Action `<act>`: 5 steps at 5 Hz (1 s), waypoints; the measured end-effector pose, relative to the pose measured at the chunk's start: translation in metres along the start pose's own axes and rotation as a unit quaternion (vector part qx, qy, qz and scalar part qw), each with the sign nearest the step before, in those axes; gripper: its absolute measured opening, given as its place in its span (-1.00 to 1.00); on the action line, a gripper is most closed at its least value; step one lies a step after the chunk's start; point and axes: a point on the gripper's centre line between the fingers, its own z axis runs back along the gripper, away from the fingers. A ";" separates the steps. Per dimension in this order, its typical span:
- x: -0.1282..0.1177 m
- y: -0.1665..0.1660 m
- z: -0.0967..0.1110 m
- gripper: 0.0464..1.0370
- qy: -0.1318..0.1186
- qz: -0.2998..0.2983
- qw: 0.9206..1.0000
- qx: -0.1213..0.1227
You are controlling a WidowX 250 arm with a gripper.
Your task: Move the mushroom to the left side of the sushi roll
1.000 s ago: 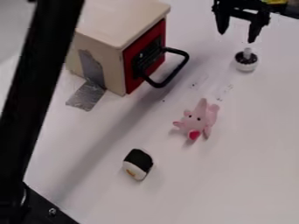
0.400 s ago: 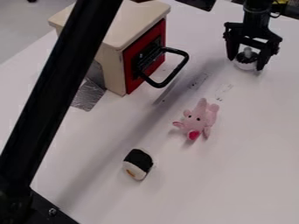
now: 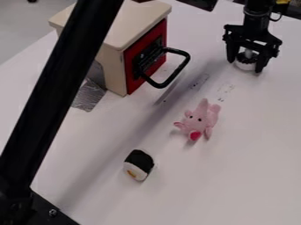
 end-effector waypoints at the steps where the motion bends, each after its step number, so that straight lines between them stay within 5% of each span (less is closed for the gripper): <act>1: -0.004 0.000 0.001 0.67 0.006 -0.008 1.000 0.000; 2: -0.016 0.001 0.037 0.67 -0.009 -0.010 1.000 0.005; 3: -0.040 0.002 0.101 0.67 -0.051 -0.007 0.999 0.010; 4: -0.085 0.008 0.129 0.67 -0.049 -0.004 0.999 0.022; 5: -0.136 0.017 0.126 0.67 -0.023 0.008 0.999 0.030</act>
